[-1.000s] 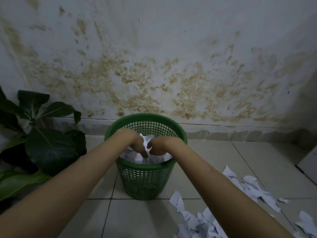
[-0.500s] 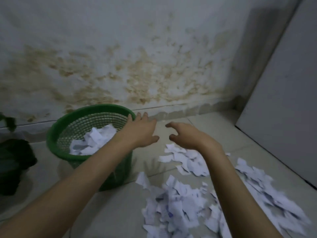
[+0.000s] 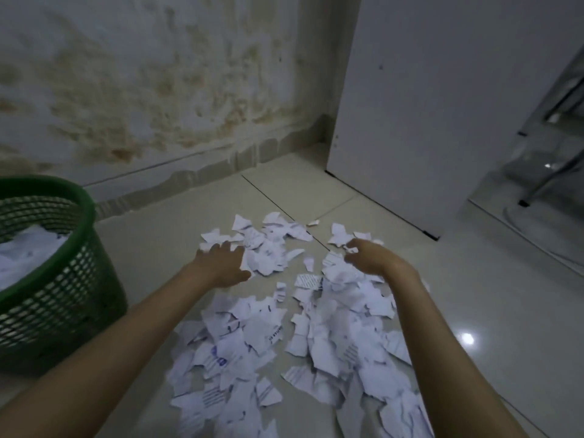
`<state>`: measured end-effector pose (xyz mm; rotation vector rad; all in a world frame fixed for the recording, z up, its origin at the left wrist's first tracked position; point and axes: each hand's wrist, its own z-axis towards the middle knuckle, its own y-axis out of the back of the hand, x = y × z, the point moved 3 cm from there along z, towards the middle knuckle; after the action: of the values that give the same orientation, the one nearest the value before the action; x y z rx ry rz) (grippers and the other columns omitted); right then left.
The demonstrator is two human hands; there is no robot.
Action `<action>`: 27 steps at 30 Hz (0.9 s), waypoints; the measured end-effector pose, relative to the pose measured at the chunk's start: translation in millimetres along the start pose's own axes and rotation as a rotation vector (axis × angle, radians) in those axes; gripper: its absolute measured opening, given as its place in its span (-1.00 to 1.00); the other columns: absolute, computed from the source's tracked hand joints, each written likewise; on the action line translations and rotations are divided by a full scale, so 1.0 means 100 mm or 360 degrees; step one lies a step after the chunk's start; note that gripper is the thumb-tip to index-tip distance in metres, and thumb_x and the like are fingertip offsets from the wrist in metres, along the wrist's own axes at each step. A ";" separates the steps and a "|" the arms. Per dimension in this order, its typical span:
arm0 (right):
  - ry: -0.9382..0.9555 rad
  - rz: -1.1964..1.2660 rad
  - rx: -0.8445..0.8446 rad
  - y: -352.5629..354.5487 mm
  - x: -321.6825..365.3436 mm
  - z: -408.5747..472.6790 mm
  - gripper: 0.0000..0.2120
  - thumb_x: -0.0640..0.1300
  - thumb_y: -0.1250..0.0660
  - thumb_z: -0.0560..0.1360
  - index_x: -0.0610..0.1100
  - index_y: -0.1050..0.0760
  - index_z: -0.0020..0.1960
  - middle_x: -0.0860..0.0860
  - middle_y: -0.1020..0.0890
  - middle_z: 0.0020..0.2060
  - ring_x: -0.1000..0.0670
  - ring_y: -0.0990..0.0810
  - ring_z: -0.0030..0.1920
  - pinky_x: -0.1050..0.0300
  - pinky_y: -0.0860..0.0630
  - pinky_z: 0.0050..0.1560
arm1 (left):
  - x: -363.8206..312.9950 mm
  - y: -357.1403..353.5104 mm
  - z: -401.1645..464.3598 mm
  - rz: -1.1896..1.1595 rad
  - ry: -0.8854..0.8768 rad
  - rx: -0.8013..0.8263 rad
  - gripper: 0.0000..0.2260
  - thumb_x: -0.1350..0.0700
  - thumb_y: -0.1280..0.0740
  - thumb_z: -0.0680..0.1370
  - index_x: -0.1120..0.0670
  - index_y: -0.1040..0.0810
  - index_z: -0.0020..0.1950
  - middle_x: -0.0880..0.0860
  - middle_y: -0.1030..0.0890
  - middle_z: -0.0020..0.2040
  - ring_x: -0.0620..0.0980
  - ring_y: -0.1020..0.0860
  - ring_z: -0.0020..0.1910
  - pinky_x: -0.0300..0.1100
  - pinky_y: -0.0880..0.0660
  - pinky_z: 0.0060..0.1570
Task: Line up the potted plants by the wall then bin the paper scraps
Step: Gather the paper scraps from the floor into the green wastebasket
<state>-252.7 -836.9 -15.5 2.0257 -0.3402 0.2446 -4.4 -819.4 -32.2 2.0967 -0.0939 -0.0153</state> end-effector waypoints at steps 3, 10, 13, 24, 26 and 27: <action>-0.0371 -0.0097 0.0223 -0.66 -0.38 0.00 -0.36 0.10 -0.10 0.59 -0.20 0.02 0.53 -0.23 -0.14 0.50 -0.23 -0.18 0.47 -0.04 -0.19 0.45 | -0.01 -0.44 0.07 -0.0135 0.0223 0.0197 -0.33 -0.16 -0.05 0.60 0.15 0.18 0.53 0.26 0.17 0.53 0.27 0.07 0.51 0.17 -0.08 0.45; -0.0180 -0.0038 0.0633 -1.12 -0.16 -0.15 -0.30 0.21 -0.05 0.57 -0.16 0.05 0.54 -0.22 -0.08 0.51 -0.22 -0.17 0.48 -0.05 -0.20 0.42 | -0.30 -0.81 -0.01 -0.0399 -0.0019 0.0602 -0.35 -0.22 0.04 0.60 0.15 0.08 0.54 0.17 0.01 0.55 0.11 -0.08 0.52 -0.07 -0.11 0.45; -0.0047 -0.0107 0.0653 -0.83 -0.10 -0.02 -0.43 0.13 -0.04 0.60 -0.25 -0.22 0.45 -0.14 -0.30 0.44 -0.11 -0.43 0.25 0.01 -0.35 0.22 | -0.19 -0.60 0.14 -0.0459 0.0003 0.0353 -0.42 -0.16 0.02 0.61 0.18 -0.08 0.51 0.22 -0.21 0.49 0.15 -0.26 0.44 -0.07 -0.23 0.38; -0.0298 -0.0038 -0.0064 -0.19 -0.07 1.29 -0.49 0.00 -0.06 0.61 -0.19 -0.08 0.49 -0.26 -0.25 0.43 -0.24 -0.25 0.42 -0.08 -0.22 0.42 | 0.11 -0.19 1.01 -0.0329 0.0240 -0.0318 -0.41 -0.14 -0.04 0.61 0.09 0.05 0.53 0.28 0.02 0.51 0.27 0.02 0.50 0.14 -0.12 0.41; -0.0396 -0.0071 -0.0102 -0.22 -0.11 1.46 -0.48 -0.01 -0.05 0.61 -0.15 -0.02 0.50 -0.29 -0.18 0.43 -0.29 -0.13 0.45 -0.22 -0.08 0.45 | 0.04 -0.25 1.21 -0.0468 0.0206 -0.0280 -0.41 -0.14 -0.03 0.61 0.05 0.09 0.54 0.26 0.08 0.53 0.26 0.09 0.51 0.14 -0.07 0.43; -0.0436 -0.0045 -0.0147 -0.25 -0.15 1.55 -0.48 0.01 -0.04 0.61 -0.11 -0.02 0.50 -0.30 -0.14 0.44 -0.31 -0.07 0.46 -0.27 -0.03 0.45 | 0.01 -0.28 1.30 -0.0502 0.0179 -0.0267 -0.41 -0.14 -0.03 0.61 0.04 0.12 0.54 0.24 0.12 0.53 0.25 0.13 0.51 0.14 -0.05 0.44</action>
<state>-254.5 -962.0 -111.7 1.9726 -0.4837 -0.0671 -8.6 -917.7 -121.4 1.9209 0.2965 -0.0922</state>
